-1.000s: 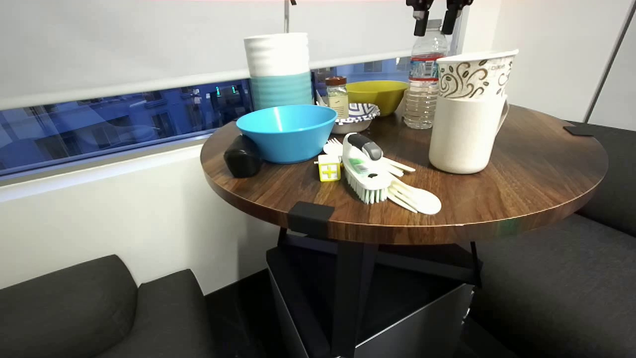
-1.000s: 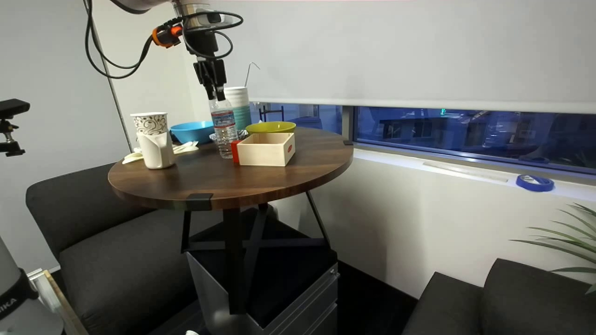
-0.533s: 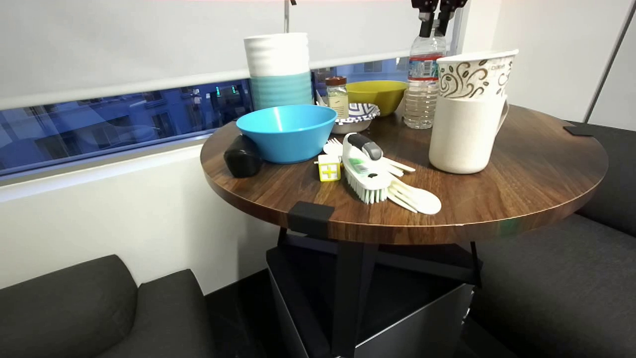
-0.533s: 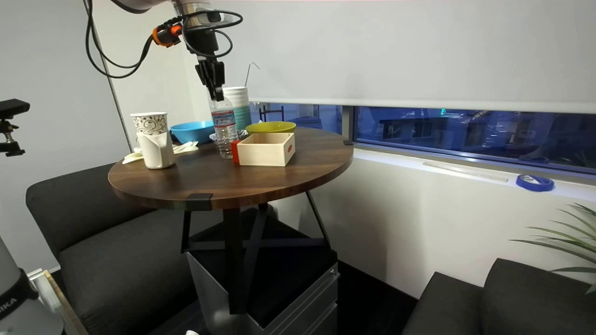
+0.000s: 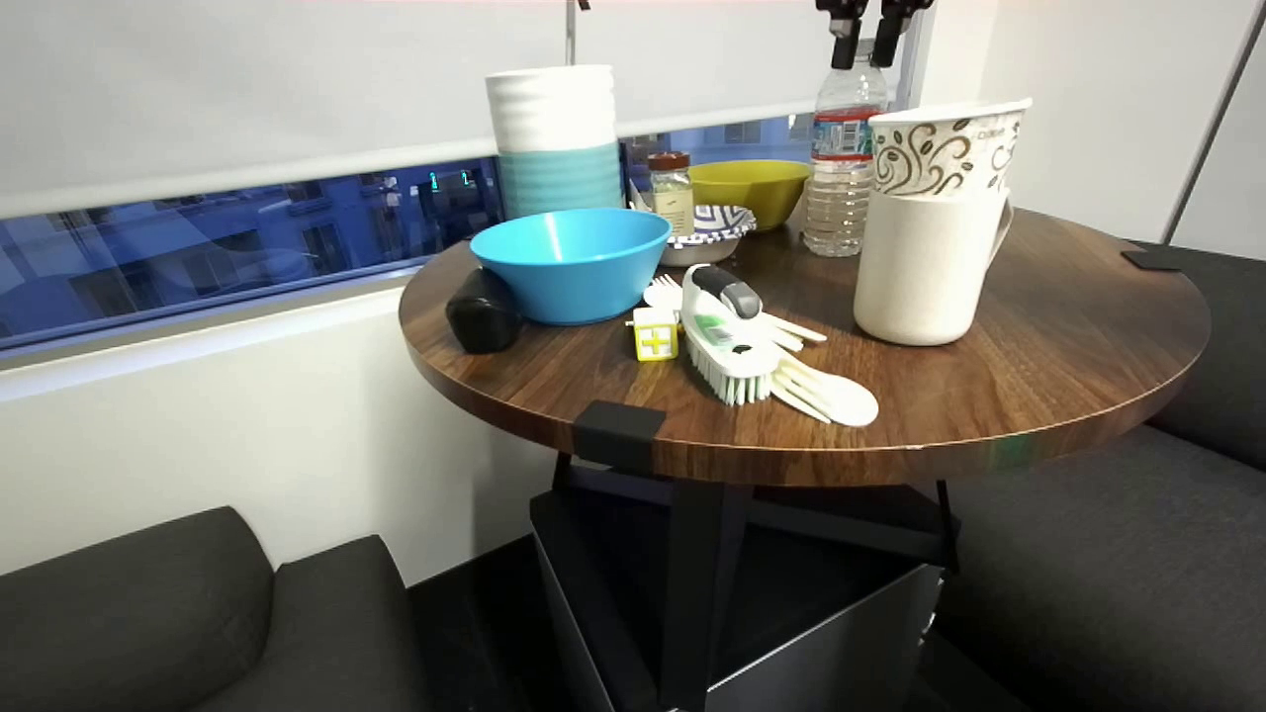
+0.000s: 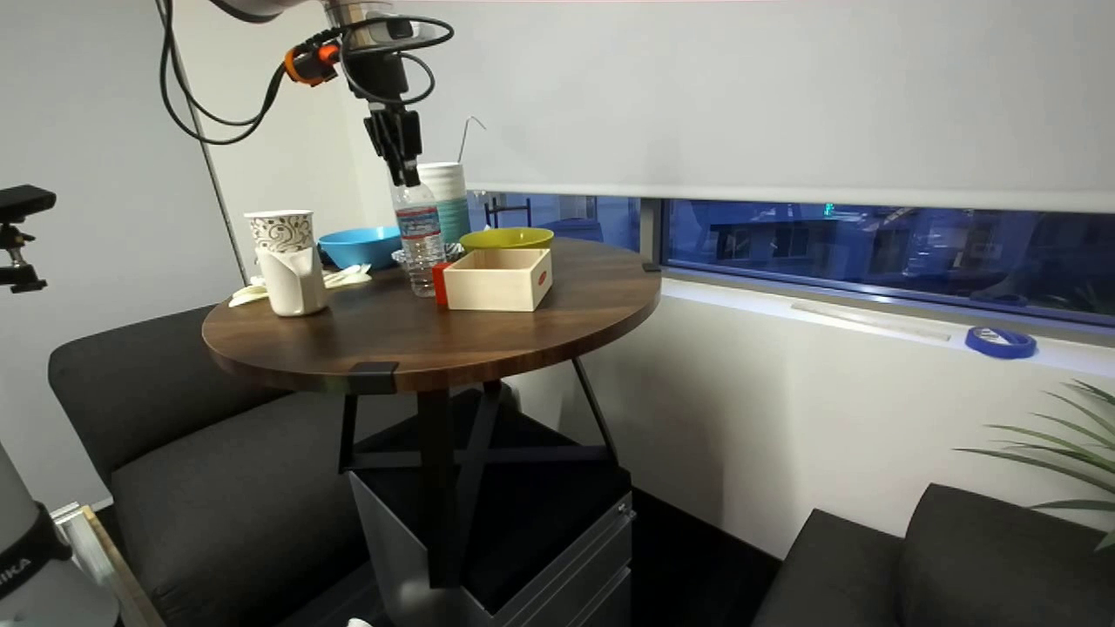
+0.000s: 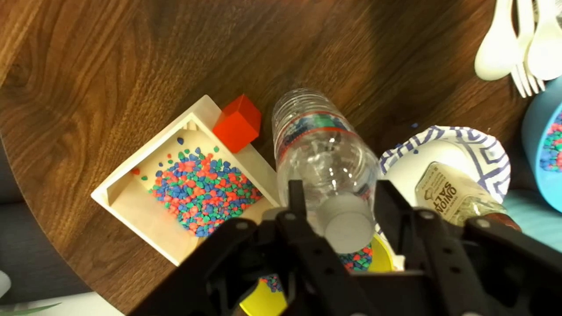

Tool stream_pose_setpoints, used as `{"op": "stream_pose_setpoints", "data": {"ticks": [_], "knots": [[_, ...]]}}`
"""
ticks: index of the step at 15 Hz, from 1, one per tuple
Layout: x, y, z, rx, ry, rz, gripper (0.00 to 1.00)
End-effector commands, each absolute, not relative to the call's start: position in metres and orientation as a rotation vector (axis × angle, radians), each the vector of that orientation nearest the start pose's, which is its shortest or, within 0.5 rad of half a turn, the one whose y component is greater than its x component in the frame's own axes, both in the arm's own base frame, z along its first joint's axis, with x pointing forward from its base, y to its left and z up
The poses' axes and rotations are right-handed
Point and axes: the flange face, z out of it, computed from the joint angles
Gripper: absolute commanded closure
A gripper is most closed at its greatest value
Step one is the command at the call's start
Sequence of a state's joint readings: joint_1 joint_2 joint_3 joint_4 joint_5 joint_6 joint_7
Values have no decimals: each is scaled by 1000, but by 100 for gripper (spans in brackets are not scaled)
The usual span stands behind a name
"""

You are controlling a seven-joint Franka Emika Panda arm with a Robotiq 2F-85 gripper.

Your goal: Pick up the paper cup and put it in the white mug, pick up the water bottle and put it in the paper cup

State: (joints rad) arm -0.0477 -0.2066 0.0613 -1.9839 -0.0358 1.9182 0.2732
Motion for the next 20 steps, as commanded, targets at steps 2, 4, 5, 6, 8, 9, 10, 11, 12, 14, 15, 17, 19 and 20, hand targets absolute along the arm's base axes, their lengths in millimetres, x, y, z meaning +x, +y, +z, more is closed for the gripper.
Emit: {"op": "stream_pose_setpoints", "data": {"ticks": [2, 4, 5, 6, 8, 9, 10, 11, 12, 14, 15, 17, 19, 20], "knots": [[516, 11, 579, -3146, 414, -268, 15], [516, 12, 579, -3148, 409, -265, 50], [517, 12, 579, -3149, 408, -257, 49], [516, 12, 577, -3155, 408, -249, 52], [516, 12, 575, -3158, 406, -236, 66], [516, 12, 575, -3157, 405, -232, 74], [515, 12, 574, -3158, 406, -227, 81], [515, 12, 574, -3157, 410, -226, 88], [515, 11, 575, -3153, 417, -228, 94], [514, 10, 576, -3149, 423, -229, 92], [512, 10, 579, -3151, 426, -232, 92], [505, 11, 593, -3150, 434, -249, 92], [494, 12, 610, -3145, 448, -263, 92], [487, 13, 619, -3144, 450, -265, 92]]}}
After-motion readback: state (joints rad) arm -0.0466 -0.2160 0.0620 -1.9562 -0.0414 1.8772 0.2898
